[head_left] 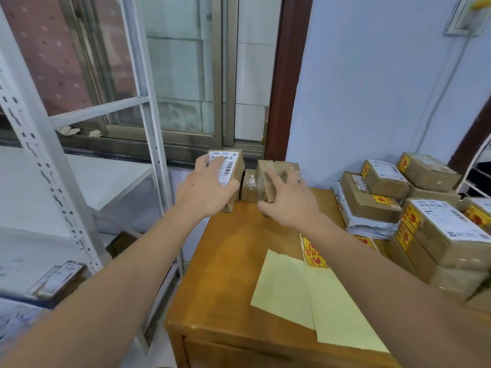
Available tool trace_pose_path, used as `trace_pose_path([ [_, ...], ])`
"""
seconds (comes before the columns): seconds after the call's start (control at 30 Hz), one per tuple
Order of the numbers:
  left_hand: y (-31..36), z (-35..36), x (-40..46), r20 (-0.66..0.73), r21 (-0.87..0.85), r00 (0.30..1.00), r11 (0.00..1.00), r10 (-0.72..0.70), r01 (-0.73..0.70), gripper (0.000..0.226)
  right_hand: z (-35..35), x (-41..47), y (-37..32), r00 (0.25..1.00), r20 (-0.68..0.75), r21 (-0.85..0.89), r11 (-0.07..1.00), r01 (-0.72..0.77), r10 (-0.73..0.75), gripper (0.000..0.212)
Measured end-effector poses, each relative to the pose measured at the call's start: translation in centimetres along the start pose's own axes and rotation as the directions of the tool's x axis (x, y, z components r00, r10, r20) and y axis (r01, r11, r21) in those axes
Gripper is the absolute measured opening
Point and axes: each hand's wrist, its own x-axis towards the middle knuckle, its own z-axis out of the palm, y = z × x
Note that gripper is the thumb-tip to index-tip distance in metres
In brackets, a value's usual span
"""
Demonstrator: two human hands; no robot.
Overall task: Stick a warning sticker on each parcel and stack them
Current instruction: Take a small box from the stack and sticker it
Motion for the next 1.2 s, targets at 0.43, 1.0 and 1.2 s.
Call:
trace_pose_path([
  [0.43,0.3,3.8,-11.4,0.113,-0.015,0.983,0.989,-0.145,0.148,0.072,5.7,-6.2,-0.4,0.974,0.211,-0.053,0.996,-0.069,0.079,0.086],
  [1.0,-0.1,3.7,-13.3,0.159,-0.028,0.977,0.989,-0.141,0.148,0.084,6.3,-5.0,-0.2,0.960,0.275,-0.073,0.997,-0.035,0.054,0.088],
  [1.2,0.6,3.8,-14.4,0.147,-0.045,0.985,0.994,-0.092,0.099,0.083,4.1,-8.0,0.1,0.993,0.104,0.259,0.966,0.019,-0.047,0.072],
])
